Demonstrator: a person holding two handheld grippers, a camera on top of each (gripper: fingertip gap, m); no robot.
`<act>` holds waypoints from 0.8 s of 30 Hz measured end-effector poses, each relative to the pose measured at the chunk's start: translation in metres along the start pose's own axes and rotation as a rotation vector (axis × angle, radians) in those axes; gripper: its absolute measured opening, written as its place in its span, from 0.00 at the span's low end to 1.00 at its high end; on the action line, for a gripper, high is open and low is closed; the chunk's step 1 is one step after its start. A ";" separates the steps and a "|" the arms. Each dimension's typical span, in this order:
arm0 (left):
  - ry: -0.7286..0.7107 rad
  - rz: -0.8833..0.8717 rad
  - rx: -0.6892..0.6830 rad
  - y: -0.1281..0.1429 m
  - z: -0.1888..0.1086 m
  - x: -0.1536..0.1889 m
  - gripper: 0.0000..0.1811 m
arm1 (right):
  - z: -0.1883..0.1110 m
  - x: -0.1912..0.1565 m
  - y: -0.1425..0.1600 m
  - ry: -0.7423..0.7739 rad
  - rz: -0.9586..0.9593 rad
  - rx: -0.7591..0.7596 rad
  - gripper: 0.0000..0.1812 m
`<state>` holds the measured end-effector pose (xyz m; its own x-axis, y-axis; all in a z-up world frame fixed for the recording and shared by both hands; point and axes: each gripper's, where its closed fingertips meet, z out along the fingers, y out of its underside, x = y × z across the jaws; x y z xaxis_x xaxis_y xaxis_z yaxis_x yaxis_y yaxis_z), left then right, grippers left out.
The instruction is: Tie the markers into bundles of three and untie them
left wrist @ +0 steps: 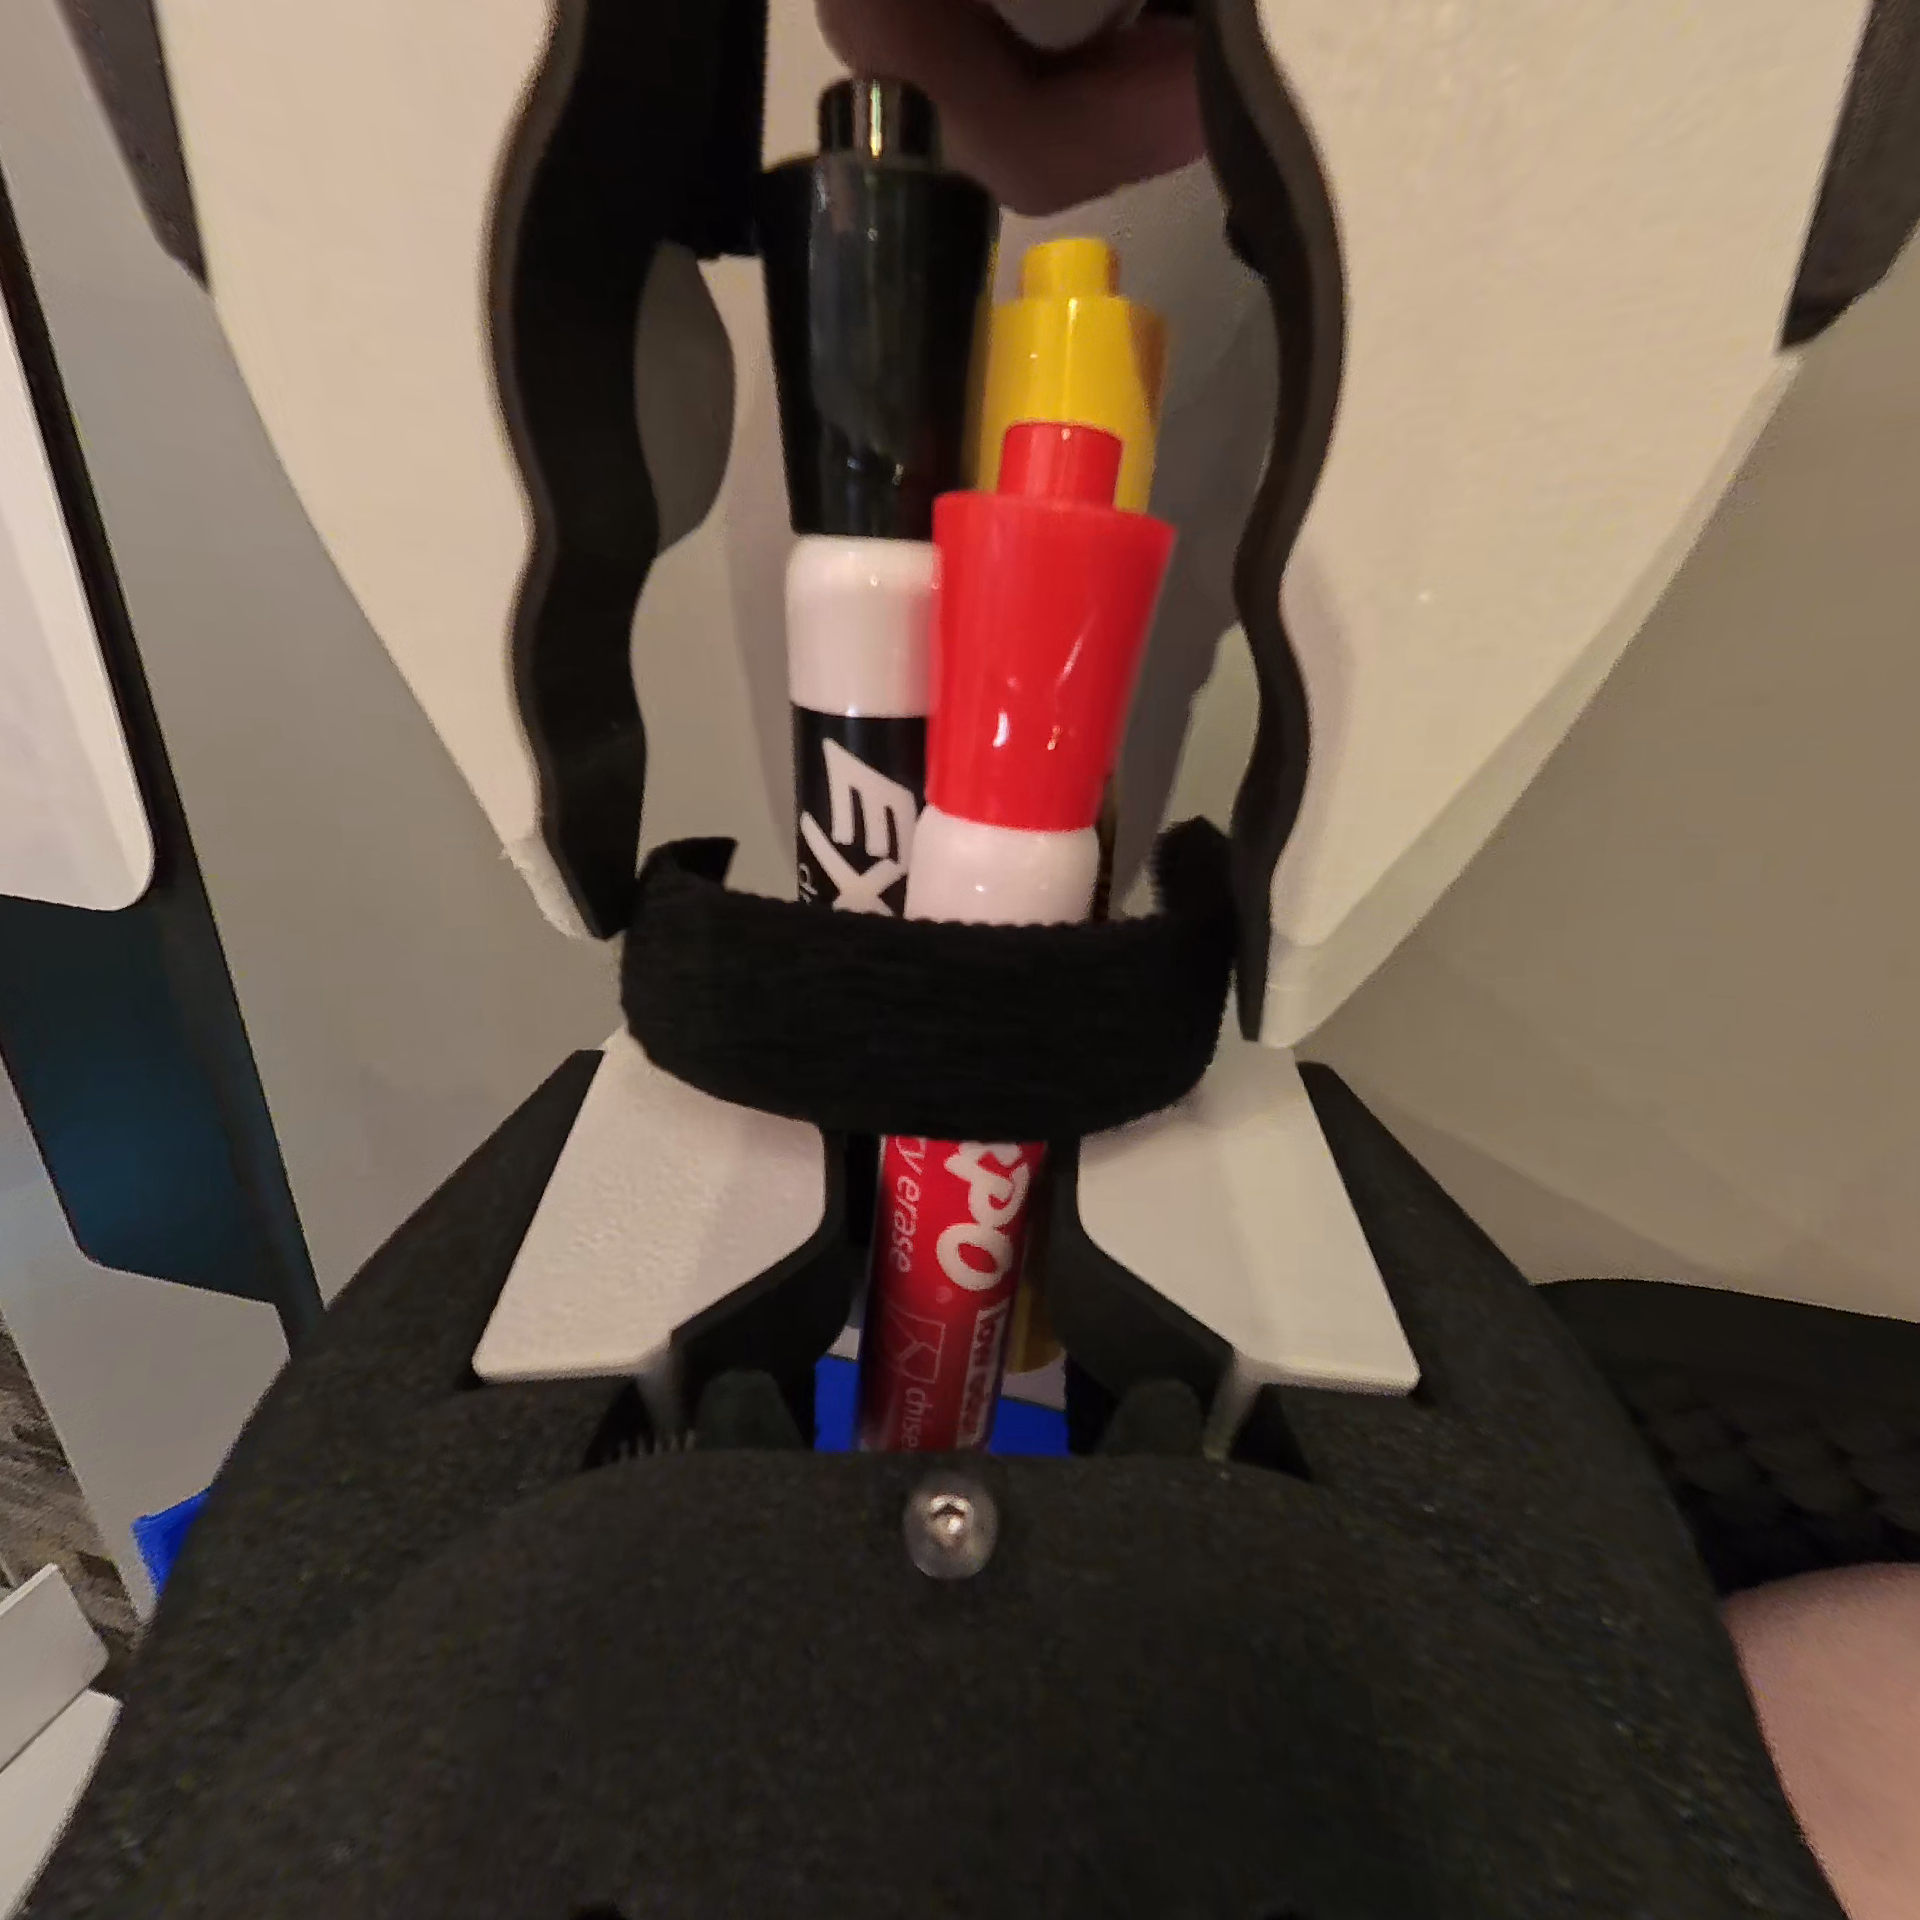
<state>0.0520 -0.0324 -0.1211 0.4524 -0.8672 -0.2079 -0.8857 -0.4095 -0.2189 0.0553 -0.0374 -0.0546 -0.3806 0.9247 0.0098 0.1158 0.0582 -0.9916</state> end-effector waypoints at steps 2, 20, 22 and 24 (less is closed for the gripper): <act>-0.004 0.005 0.003 -0.001 -0.001 0.001 0.23 | 0.000 -0.002 0.001 -0.015 -0.004 -0.017 0.37; -0.023 -0.001 0.009 -0.002 -0.004 -0.002 0.23 | -0.004 -0.007 0.008 -0.068 0.008 -0.060 0.34; -0.028 -0.003 0.013 -0.002 -0.005 -0.003 0.23 | -0.004 -0.008 0.009 -0.081 0.016 -0.061 0.35; -0.031 -0.002 0.015 -0.002 -0.006 -0.003 0.23 | -0.005 -0.009 0.007 -0.094 0.028 -0.051 0.35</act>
<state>0.0522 -0.0304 -0.1146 0.4574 -0.8571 -0.2372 -0.8832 -0.4066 -0.2339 0.0639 -0.0438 -0.0613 -0.4608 0.8869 -0.0327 0.1731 0.0537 -0.9834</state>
